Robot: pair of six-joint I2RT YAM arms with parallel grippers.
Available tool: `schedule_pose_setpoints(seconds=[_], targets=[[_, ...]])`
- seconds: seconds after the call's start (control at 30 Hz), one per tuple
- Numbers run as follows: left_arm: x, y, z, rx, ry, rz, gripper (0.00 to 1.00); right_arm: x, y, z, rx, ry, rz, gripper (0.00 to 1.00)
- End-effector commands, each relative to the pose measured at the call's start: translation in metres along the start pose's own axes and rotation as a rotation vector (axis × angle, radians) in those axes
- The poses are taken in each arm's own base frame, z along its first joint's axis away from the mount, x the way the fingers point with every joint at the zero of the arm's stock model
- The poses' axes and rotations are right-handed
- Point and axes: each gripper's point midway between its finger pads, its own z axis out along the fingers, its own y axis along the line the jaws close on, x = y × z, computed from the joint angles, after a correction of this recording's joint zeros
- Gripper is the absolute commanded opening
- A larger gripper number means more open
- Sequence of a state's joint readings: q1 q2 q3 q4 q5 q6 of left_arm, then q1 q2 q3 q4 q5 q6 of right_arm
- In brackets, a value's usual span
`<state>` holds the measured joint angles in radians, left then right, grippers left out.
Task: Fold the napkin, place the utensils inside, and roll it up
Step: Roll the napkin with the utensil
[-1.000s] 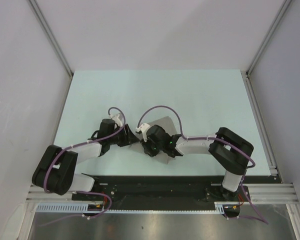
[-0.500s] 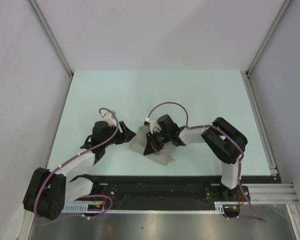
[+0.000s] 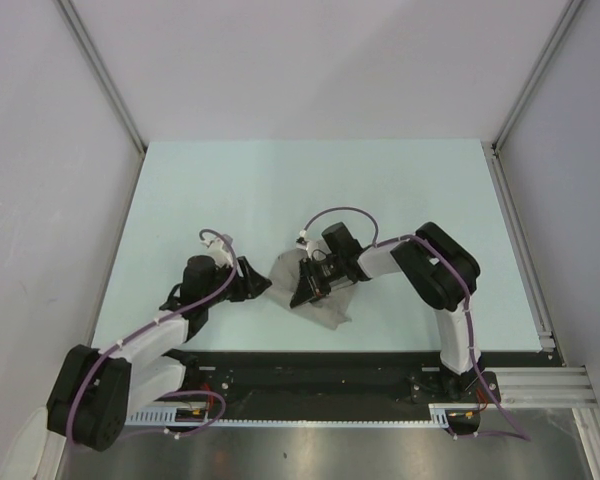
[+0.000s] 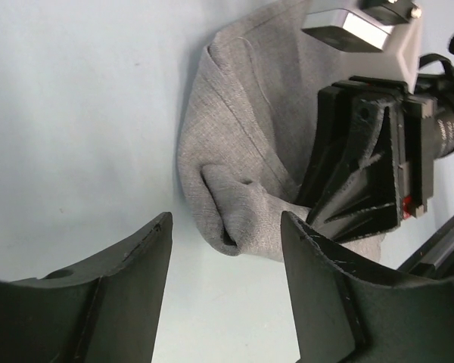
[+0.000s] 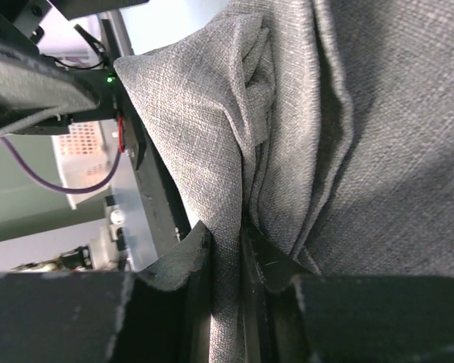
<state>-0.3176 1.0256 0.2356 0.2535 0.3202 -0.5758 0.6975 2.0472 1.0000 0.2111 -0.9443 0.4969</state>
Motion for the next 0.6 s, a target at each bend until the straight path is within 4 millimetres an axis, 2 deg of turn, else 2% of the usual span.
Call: schedule_pose_setpoints(seconds=[0.0,0.23,0.33,0.43,0.47,0.53,0.57], targets=[[-0.004,-0.016,0.004,0.102,-0.015,0.040,0.62,0.021,-0.036,-0.001,0.088,0.051,0.177,0.08],[-0.003,-0.028,0.013,0.161,-0.001,0.030,0.61,0.018,-0.050,-0.002,0.109,0.047,0.237,0.08],[0.000,-0.027,0.020,0.146,0.026,0.013,0.60,0.016,-0.053,-0.004,0.120,0.042,0.248,0.08],[0.003,-0.023,0.027,0.132,0.051,-0.001,0.51,0.015,-0.054,-0.004,0.129,0.040,0.242,0.08],[0.004,-0.022,0.029,0.128,0.057,-0.005,0.43,0.015,-0.054,-0.004,0.129,0.042,0.243,0.08],[0.005,-0.022,0.033,0.126,0.068,-0.008,0.33,0.014,-0.053,-0.005,0.129,0.040,0.241,0.10],[0.005,-0.020,0.034,0.121,0.072,-0.011,0.24,0.011,-0.050,-0.006,0.125,0.036,0.229,0.14]])
